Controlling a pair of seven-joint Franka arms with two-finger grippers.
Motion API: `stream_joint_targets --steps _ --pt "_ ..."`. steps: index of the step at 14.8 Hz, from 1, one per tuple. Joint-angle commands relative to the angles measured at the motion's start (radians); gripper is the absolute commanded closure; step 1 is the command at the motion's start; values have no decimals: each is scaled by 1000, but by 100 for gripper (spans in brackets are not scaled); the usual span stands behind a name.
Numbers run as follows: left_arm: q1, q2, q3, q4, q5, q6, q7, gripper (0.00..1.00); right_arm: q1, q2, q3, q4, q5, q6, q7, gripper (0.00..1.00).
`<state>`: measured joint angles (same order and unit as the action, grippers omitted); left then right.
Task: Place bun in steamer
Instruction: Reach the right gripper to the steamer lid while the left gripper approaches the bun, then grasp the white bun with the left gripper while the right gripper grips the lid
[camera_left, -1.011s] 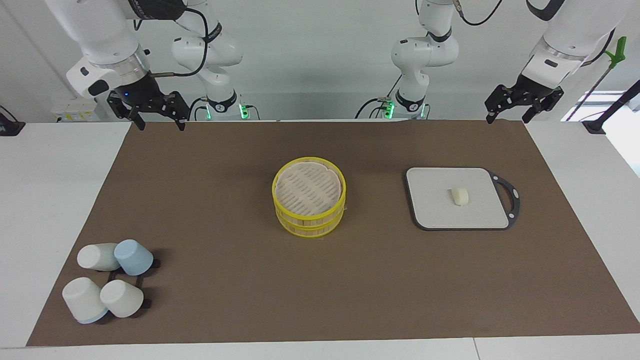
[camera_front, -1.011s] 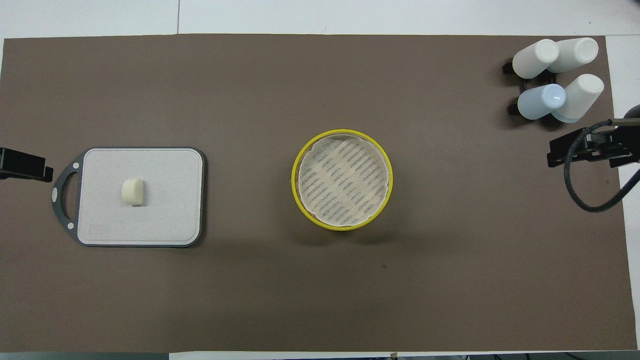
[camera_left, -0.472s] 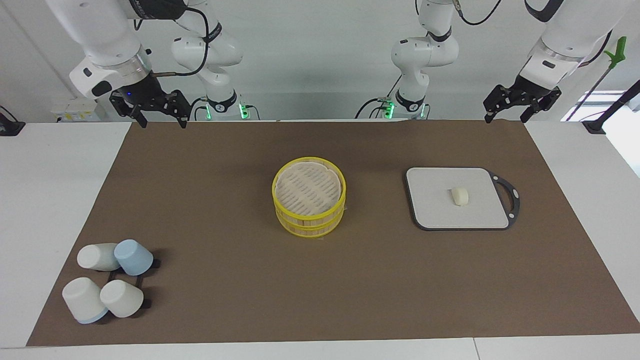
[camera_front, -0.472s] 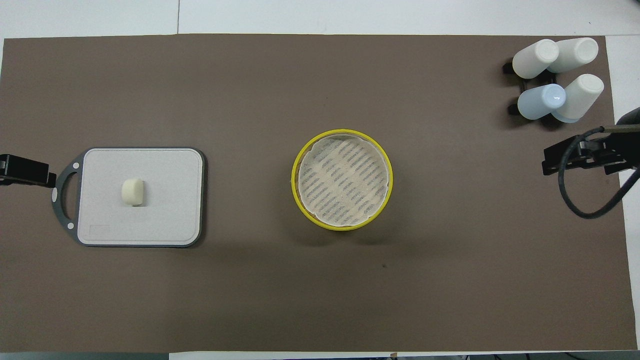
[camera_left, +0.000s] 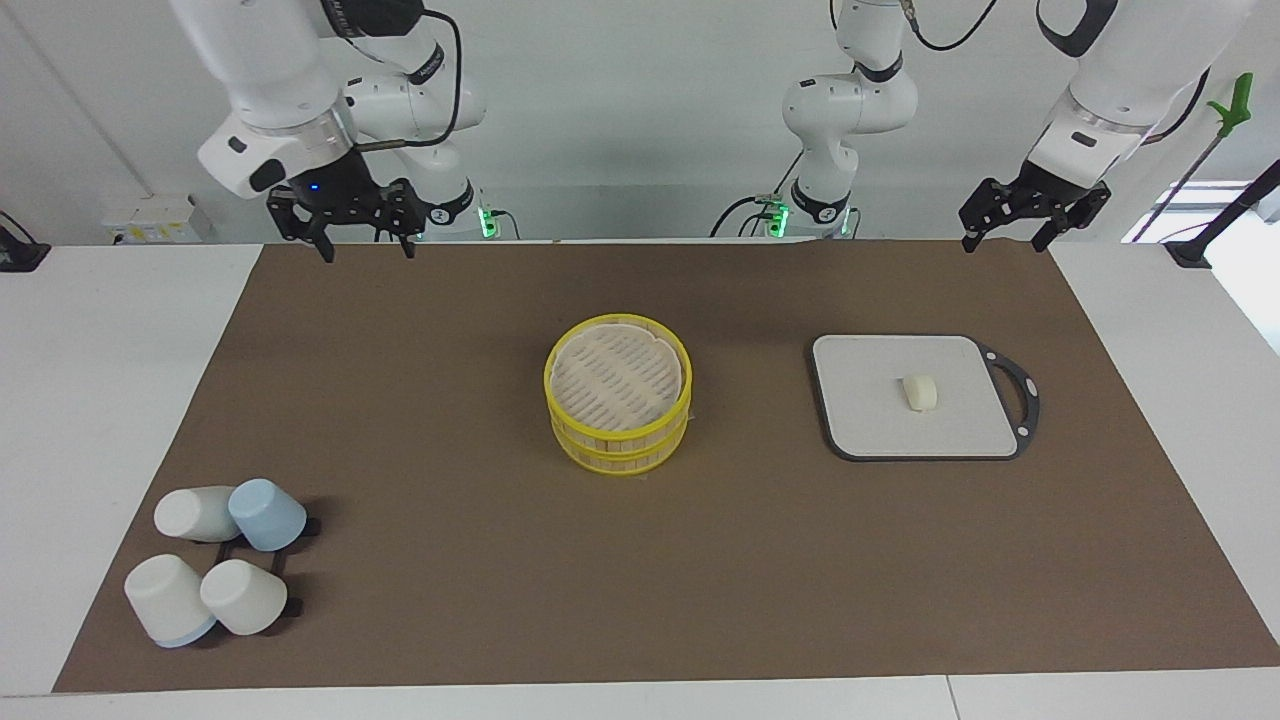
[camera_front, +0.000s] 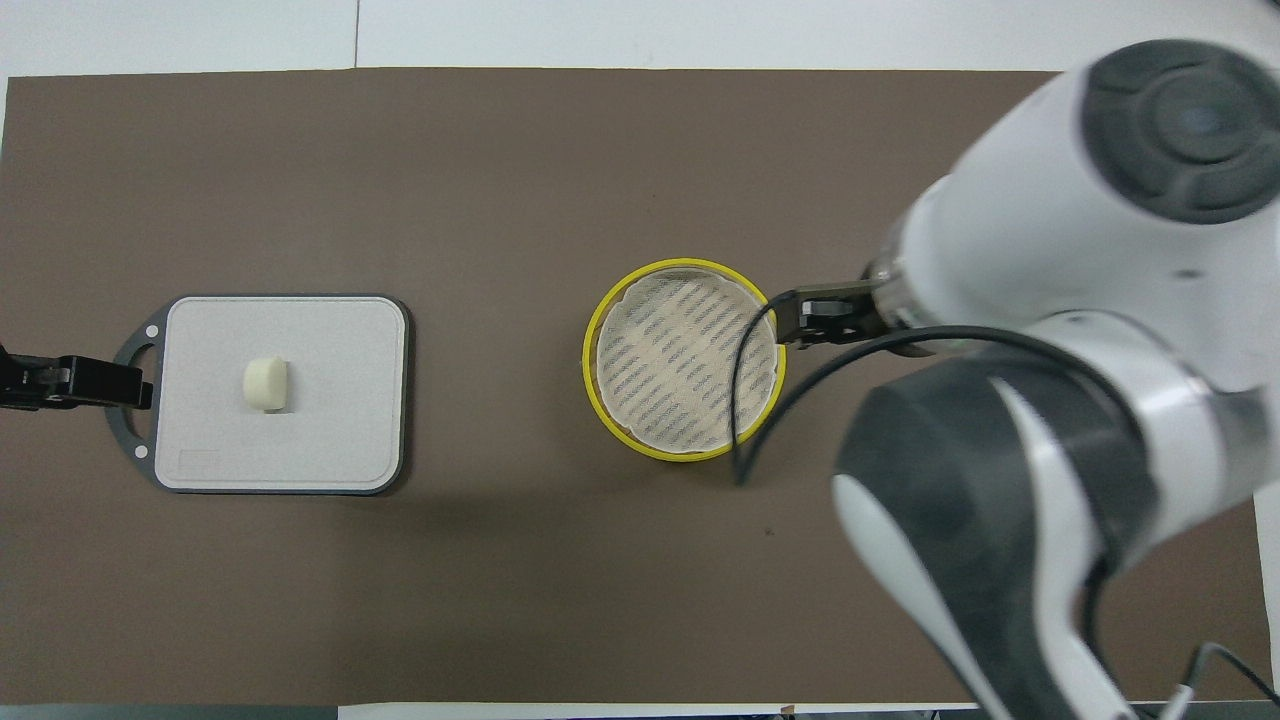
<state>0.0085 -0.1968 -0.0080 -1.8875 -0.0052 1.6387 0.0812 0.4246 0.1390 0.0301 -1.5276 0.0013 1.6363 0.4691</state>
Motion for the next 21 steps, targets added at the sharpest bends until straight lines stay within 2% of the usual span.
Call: stream_joint_targets --steps 1,4,6,7,10,13,15,18,19,21 --pt "7 -52 2 -149 -15 116 61 0 95 160 -7 90 -1 81 145 0" --pt "8 -24 2 -229 -15 260 69 0 170 284 -13 173 -17 108 201 0" --pt "8 26 3 -255 -15 335 68 0 210 376 -13 239 -20 134 268 0" --pt "10 63 3 -257 -15 367 72 0 221 382 -9 233 -24 201 272 0" --pt "19 157 3 -262 -15 498 77 0 229 383 -7 184 -23 240 269 0" --pt "27 250 3 -262 -15 611 139 0 233 341 -7 65 -23 324 252 0" --pt "53 267 2 -275 -15 638 164 0 243 327 -6 28 -21 356 246 0" --pt "50 255 2 -369 -15 742 161 0 246 315 -6 -3 -14 362 246 0" --pt "51 252 2 -401 -15 786 157 0 246 314 -6 -9 -12 363 246 4" --pt "42 249 0 -426 -15 826 129 0 246 309 -4 -16 -10 361 244 27"
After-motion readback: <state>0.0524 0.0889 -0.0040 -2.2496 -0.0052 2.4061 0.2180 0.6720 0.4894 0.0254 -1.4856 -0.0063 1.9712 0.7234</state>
